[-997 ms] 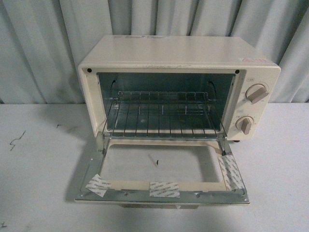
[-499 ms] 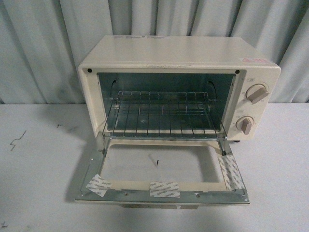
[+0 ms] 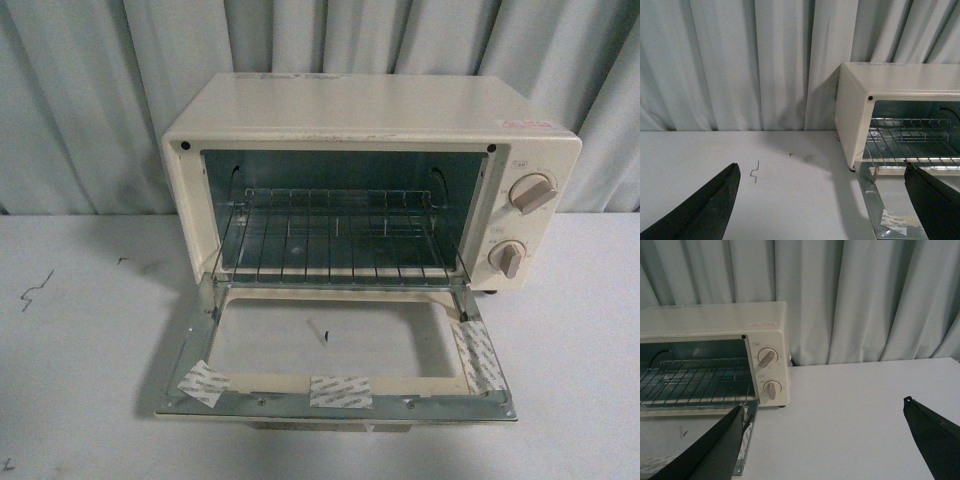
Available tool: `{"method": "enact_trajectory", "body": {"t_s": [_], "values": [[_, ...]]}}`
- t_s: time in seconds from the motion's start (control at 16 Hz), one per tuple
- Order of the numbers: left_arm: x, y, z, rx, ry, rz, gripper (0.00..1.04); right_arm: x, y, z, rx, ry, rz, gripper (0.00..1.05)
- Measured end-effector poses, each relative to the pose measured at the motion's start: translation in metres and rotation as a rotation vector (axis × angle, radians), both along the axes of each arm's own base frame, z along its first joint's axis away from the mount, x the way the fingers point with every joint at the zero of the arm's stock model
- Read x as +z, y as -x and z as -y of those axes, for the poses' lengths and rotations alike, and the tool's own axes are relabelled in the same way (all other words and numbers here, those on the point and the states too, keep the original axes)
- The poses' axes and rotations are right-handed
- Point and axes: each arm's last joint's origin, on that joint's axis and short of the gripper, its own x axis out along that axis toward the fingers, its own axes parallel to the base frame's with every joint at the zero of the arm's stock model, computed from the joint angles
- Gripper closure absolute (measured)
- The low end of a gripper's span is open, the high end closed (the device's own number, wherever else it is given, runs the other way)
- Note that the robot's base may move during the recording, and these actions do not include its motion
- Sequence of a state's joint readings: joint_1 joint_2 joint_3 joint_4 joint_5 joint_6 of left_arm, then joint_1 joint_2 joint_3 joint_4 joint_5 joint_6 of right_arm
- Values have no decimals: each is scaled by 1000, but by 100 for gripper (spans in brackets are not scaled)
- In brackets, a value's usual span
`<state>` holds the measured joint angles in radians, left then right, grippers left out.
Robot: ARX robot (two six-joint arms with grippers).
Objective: Open oven
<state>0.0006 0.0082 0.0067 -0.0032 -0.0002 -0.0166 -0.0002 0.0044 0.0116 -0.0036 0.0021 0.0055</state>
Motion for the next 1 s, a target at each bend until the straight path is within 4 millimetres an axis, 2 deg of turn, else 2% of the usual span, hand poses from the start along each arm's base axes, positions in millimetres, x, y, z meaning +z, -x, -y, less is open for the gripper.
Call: {"method": "enact_trajectory", "body": {"t_s": [0.06, 1.0], "values": [[0, 0, 0, 0, 0, 0, 7, 0, 0, 0, 0, 0, 0, 6], [0, 0, 0, 0, 0, 0, 7, 0, 0, 0, 0, 0, 0, 6]]}}
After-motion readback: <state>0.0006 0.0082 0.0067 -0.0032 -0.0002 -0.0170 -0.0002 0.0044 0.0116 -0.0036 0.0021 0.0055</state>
